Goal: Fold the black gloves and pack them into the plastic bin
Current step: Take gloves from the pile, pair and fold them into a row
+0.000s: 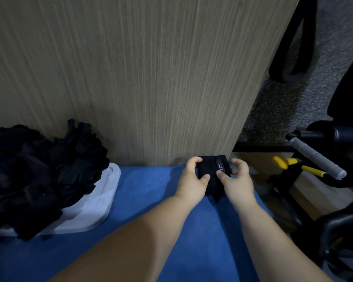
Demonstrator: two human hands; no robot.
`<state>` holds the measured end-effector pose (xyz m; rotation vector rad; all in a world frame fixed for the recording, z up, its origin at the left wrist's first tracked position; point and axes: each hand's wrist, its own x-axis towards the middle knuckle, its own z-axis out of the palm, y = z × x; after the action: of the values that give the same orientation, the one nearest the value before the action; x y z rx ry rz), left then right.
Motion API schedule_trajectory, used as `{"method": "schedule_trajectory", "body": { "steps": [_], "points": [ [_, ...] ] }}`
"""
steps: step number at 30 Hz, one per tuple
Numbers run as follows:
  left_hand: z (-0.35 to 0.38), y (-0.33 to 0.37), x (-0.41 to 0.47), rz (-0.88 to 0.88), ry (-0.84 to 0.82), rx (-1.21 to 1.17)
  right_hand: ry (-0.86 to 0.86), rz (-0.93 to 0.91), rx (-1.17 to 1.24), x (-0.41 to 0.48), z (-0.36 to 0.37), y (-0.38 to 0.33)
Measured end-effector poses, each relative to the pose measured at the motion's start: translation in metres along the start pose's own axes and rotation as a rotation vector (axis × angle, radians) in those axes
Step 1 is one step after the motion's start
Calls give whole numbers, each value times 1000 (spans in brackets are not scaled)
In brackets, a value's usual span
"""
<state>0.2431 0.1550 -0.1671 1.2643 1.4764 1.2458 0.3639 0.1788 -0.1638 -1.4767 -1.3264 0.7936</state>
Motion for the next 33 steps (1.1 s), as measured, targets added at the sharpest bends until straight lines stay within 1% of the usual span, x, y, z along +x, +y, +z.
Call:
{"method": "schedule_trajectory", "body": {
  "steps": [2, 3, 5, 7, 10, 11, 14, 16, 18, 21, 24, 27, 33],
  "points": [
    [3, -3, 9, 49, 10, 127, -8, -15, -15, 9, 0, 4],
    [5, -6, 14, 87, 17, 226, -15, -24, -33, 13, 0, 7],
    [8, -12, 21, 190, 42, 476, -36, -41, -84, 19, 2, 11],
    [10, -16, 26, 295, 42, 625, -36, -72, -150, 23, 5, 16],
    [13, -18, 34, 342, -58, 725, 2, -155, -432, 25, 8, 25],
    [14, -18, 35, 335, -93, 749, 18, -161, -468, 25, 7, 26],
    [16, -18, 38, 280, -170, 801, 19, -220, -437, 27, 5, 28],
    [16, -19, 39, 244, -206, 847, -26, -250, -438, 29, 5, 31],
    [17, -19, 43, 214, -229, 878, -94, -221, -468, 29, 4, 33],
    [16, -21, 47, 200, -234, 900, -204, -182, -584, 28, 3, 34],
    [17, -23, 50, 186, -233, 913, -243, -151, -677, 28, 4, 31],
    [18, -23, 51, 170, -224, 931, -248, -139, -734, 29, 7, 30],
    [18, -24, 49, 186, -186, 911, -203, -165, -715, 28, 7, 29]
  ]
}}
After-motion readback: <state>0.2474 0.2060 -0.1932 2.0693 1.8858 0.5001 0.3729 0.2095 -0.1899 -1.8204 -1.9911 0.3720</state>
